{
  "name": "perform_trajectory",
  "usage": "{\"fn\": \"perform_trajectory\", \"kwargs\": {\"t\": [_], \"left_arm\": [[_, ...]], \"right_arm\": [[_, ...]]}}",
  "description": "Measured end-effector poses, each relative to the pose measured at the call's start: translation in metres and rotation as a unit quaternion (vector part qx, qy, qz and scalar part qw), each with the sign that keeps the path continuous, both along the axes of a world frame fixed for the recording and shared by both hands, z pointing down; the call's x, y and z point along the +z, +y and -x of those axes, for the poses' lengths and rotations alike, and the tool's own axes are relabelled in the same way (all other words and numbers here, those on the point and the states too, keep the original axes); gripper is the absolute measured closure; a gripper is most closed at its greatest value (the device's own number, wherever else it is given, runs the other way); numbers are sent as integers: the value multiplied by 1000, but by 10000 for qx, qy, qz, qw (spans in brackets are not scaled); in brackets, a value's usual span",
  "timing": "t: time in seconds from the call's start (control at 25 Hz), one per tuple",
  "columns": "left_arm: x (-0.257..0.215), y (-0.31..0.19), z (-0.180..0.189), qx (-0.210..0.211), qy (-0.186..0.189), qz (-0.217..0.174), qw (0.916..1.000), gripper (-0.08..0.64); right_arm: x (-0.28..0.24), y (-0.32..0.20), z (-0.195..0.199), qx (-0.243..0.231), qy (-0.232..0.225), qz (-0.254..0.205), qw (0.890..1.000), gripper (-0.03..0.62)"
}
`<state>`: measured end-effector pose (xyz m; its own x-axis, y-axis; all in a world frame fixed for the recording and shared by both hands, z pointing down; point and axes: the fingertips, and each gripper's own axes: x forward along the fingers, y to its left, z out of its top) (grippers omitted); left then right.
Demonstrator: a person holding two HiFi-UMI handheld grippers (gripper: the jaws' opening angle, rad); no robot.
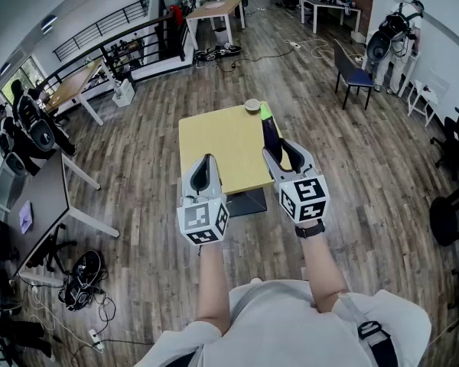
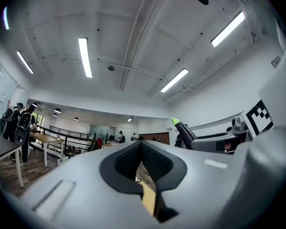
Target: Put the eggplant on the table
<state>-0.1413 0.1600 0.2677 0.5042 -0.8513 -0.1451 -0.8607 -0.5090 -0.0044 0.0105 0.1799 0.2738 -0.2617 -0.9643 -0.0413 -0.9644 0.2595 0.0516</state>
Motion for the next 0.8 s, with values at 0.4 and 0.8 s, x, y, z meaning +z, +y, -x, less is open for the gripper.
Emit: {"fn": "perform_trajectory", "kwargs": {"t": [0.4, 0.8], "left_arm": [[37, -28, 26, 136, -19, 329, 9994, 552], [60, -90, 11, 67, 8, 534, 9986, 552]], "right_arm": [[30, -27, 24, 269, -144, 360, 9989, 400], [49, -86, 12, -37, -330, 366, 9988, 400]]}}
